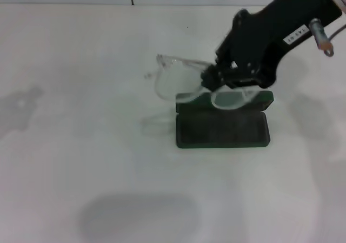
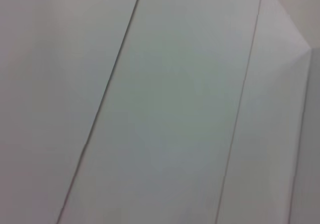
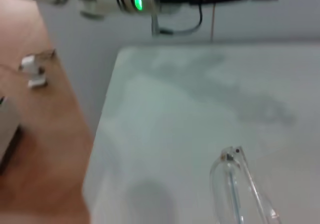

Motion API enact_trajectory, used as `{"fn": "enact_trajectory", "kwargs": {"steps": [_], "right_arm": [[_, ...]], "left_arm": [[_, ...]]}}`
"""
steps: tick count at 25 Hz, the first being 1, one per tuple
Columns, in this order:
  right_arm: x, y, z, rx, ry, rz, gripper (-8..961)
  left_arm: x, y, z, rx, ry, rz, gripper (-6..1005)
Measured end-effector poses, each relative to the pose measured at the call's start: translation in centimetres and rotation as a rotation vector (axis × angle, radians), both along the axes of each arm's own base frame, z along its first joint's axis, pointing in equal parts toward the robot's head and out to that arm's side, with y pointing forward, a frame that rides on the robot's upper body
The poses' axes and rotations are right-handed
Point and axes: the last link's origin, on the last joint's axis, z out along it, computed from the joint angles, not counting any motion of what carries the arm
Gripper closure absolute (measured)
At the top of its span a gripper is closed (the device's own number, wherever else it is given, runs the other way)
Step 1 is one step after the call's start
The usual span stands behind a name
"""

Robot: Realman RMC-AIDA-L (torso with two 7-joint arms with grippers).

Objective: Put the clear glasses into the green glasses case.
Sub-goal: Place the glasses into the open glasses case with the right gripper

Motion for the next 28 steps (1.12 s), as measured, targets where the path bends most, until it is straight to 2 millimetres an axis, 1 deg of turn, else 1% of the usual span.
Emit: {"fn": "enact_trajectory", "kwargs": {"steps": [3, 4, 5, 7, 10, 15, 20, 28], "right_arm": [[-0.7, 0.5, -0.9, -0.05, -0.108, -0.051, 886], [-0.9, 0.8, -1.5, -0.067, -0.156, -0.069, 886], [-1.0, 0.9, -1.8, -0.077, -0.183, -0.078, 886], [-0.9, 1.3, -3.2, -0.126, -0.257, -0.12, 886], [-0.5, 1.7, -5.5, -0.175, -0.333, -0.165, 886], [0.8, 2.2, -8.0, -0.162, -0.439, -0.188, 886], [2.0, 2.5, -9.6, -0.12, -0.524, -0.173, 886], [3.4, 3.3, -11.2, -0.044, -0.563, -0.16, 886]], "left_arm": [[0.0, -0.3, -0.9, -0.018, 0.006, 0.005, 900], [0.0, -0.4, -1.4, -0.031, 0.008, 0.005, 900], [0.0, -0.4, -1.5, -0.034, 0.009, 0.006, 900], [0.1, -0.5, -1.9, -0.046, 0.012, 0.006, 900], [0.2, -0.4, -2.3, -0.062, 0.023, 0.0, 900], [0.3, -0.4, -2.9, -0.052, 0.021, -0.004, 900], [0.1, -0.7, -3.6, -0.047, 0.016, 0.002, 900], [-0.2, -1.2, -4.1, -0.053, 0.019, 0.015, 900]]}}
